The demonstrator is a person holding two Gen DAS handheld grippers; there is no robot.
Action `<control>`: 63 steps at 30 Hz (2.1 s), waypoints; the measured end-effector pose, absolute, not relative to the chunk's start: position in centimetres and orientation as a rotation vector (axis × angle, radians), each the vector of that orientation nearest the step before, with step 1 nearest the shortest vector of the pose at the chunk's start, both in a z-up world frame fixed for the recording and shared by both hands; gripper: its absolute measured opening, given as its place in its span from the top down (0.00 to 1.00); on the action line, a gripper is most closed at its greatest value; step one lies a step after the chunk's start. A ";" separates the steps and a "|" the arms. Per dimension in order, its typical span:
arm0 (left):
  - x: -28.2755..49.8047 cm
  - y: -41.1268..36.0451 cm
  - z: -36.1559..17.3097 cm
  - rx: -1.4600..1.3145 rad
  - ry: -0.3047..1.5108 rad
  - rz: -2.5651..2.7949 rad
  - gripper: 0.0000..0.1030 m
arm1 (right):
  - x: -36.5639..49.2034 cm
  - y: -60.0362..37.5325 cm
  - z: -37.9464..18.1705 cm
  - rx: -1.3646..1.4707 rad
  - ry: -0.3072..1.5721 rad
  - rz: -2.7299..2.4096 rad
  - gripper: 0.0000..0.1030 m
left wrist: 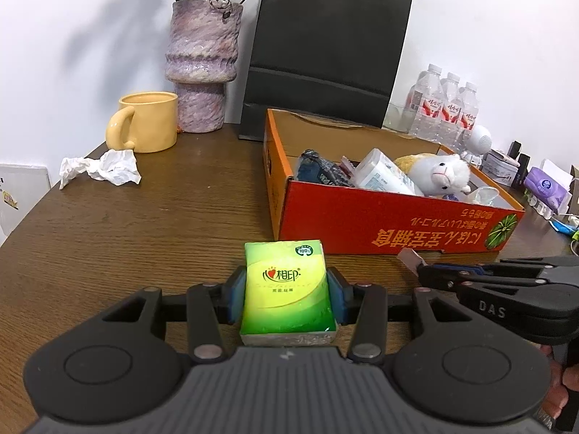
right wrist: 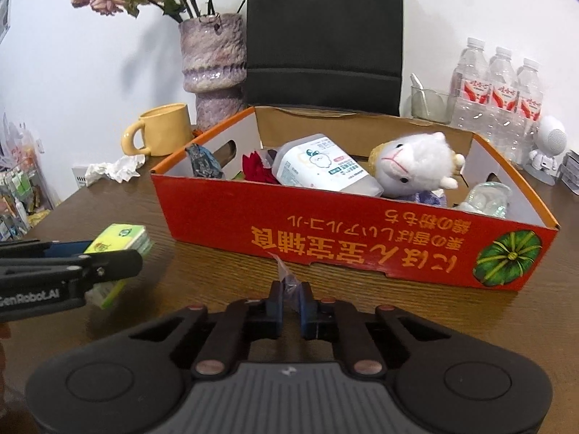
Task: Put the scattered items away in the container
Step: 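Carry the tissue pack and clear wrapper into the box and open both tools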
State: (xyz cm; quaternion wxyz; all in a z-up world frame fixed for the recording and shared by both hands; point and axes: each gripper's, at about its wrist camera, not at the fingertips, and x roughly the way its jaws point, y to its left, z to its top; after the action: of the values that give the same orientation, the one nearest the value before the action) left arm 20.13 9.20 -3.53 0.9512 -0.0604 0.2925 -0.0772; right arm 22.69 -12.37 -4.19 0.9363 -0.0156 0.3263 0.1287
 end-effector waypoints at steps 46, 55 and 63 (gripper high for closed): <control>28.0 0.1 4.1 -0.071 0.451 -0.150 0.55 | 27.7 -23.5 3.9 0.022 0.504 0.162 0.93; 34.2 -0.3 2.0 -0.067 0.489 -0.136 0.00 | 34.3 -24.1 2.2 0.070 0.561 0.160 0.41; 34.7 0.0 1.1 -0.068 0.492 -0.092 0.00 | 34.6 -22.3 2.0 0.047 0.528 0.204 0.00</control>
State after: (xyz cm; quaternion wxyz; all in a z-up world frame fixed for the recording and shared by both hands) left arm 34.66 -0.04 1.15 0.9683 -0.0334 0.2434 -0.0457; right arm 34.60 -22.34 1.97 0.9599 0.0233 0.2606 0.1007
